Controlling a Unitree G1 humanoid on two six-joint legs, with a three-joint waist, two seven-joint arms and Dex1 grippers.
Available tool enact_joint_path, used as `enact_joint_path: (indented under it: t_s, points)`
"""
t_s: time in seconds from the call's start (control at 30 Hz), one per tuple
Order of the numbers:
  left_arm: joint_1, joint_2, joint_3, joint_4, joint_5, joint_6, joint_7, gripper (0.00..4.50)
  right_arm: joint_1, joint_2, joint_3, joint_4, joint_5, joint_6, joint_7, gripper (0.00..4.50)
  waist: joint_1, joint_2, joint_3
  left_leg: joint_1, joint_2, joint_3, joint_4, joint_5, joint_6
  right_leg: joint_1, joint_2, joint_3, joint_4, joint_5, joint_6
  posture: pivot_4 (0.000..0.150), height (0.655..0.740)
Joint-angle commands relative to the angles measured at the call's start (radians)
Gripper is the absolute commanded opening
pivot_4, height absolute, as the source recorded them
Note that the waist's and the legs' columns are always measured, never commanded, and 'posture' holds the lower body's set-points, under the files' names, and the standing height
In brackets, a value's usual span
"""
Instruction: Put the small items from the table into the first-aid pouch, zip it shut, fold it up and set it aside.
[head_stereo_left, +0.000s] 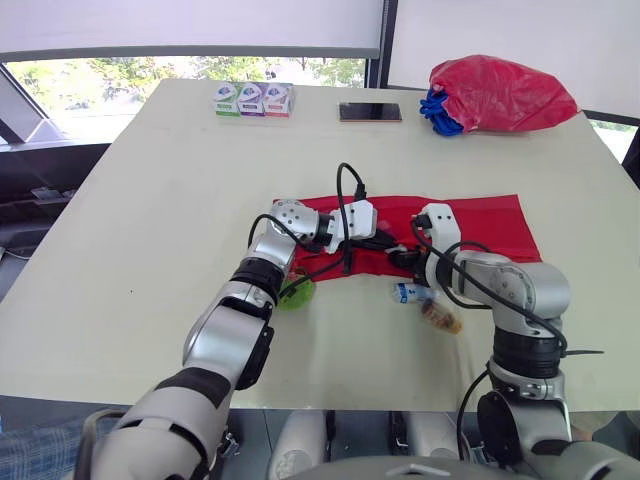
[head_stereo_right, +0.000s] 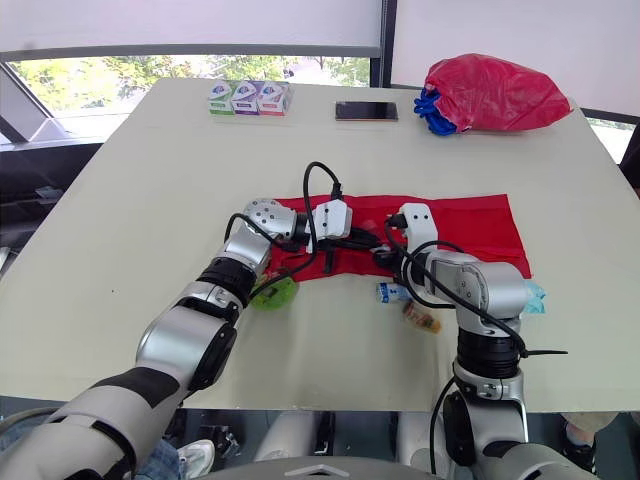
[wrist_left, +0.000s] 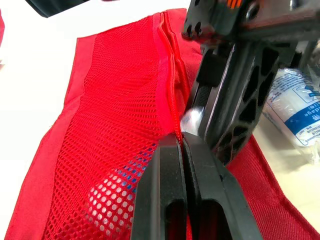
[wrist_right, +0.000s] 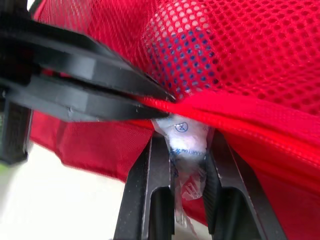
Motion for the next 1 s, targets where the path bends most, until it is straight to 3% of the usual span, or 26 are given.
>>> enact_joint_path:
  t_s: [0.03,0.17,0.2,0.23,0.3,0.33,0.57,0.67,0.8,0.97,1.0]
  points:
    - [0.005,-0.020,-0.024,-0.025,-0.010,0.008,-0.023,0.00,-0.042,0.035,0.003,-0.026,0.013,-0.068,-0.028,0.67,0.000,0.000,0.000,0.000,0.000,0.000,0.000,0.000,0.000,0.000,0.000,0.000,0.000,0.000,0.000,0.150,0.7400]
    - [0.002,-0.029,-0.018,-0.029,-0.025,0.027,-0.028,0.00,-0.037,0.035,0.026,-0.020,0.017,-0.096,-0.037,2.35,-0.001,0.000,0.000,0.000,0.000,0.000,0.000,0.000,0.000,0.000,0.000,0.000,0.000,0.000,0.000,0.150,0.7400]
    - [0.001,-0.029,-0.018,-0.029,-0.026,0.028,-0.028,0.00,-0.034,0.021,0.040,-0.022,0.018,-0.104,-0.030,3.01,-0.001,0.000,0.000,0.000,0.000,0.000,0.000,0.000,0.000,0.000,0.000,0.000,0.000,0.000,0.000,0.150,0.7400]
    - [-0.002,-0.027,-0.020,-0.025,-0.024,0.026,-0.026,0.00,-0.030,0.002,0.053,-0.030,0.023,-0.103,-0.019,3.27,-0.001,0.000,0.000,0.000,0.000,0.000,0.000,0.000,0.000,0.000,0.000,0.000,0.000,0.000,0.000,0.150,0.7400]
    - [-0.008,-0.021,-0.019,-0.013,-0.021,0.023,-0.020,0.00,-0.019,-0.053,0.083,-0.058,0.041,-0.098,0.015,4.29,0.000,0.000,0.000,0.000,0.000,0.000,0.000,0.000,0.000,0.000,0.000,0.000,0.000,0.000,0.000,0.150,0.7400]
    - [-0.013,-0.017,-0.017,-0.004,-0.019,0.023,-0.015,0.00,-0.010,-0.096,0.100,-0.085,0.059,-0.090,0.045,4.49,0.003,0.000,0.000,0.000,0.000,0.000,0.000,0.000,0.000,0.000,0.000,0.000,0.000,0.000,0.000,0.150,0.7400]
    - [-0.026,-0.004,-0.012,0.024,-0.016,0.020,-0.005,0.00,0.046,-0.381,0.168,-0.244,0.151,-0.093,0.192,4.49,-0.001,0.000,0.000,-0.001,-0.001,-0.001,-0.001,0.000,0.000,0.000,0.001,0.002,-0.001,0.000,0.000,0.150,0.7400]
    - [-0.029,-0.002,-0.013,0.030,-0.015,0.017,-0.005,0.00,0.062,-0.444,0.157,-0.260,0.174,-0.106,0.218,4.49,-0.001,0.000,0.000,-0.001,-0.001,-0.002,-0.001,0.000,0.000,0.000,0.001,0.001,-0.001,0.000,0.000,0.150,0.7400]
    - [-0.031,-0.002,-0.015,0.035,-0.013,0.013,-0.005,0.00,0.083,-0.487,0.162,-0.252,0.176,-0.145,0.222,3.11,0.000,0.000,0.000,0.000,0.000,-0.002,-0.001,0.000,0.000,0.000,0.001,0.002,-0.001,0.000,0.000,0.150,0.7400]
    - [-0.030,-0.003,-0.019,0.032,-0.013,0.013,-0.008,0.00,0.102,-0.507,0.248,-0.222,0.144,-0.231,0.215,0.59,0.000,0.000,0.000,0.000,0.000,-0.002,-0.001,0.000,0.000,0.000,0.001,0.002,-0.001,0.000,0.000,0.150,0.7400]
    - [-0.029,-0.003,-0.020,0.028,-0.013,0.013,-0.008,0.00,0.101,-0.497,0.261,-0.208,0.138,-0.249,0.208,0.27,0.000,0.000,0.000,0.000,0.000,-0.002,-0.001,0.000,0.000,0.000,0.001,0.002,-0.001,0.000,0.000,0.150,0.7400]
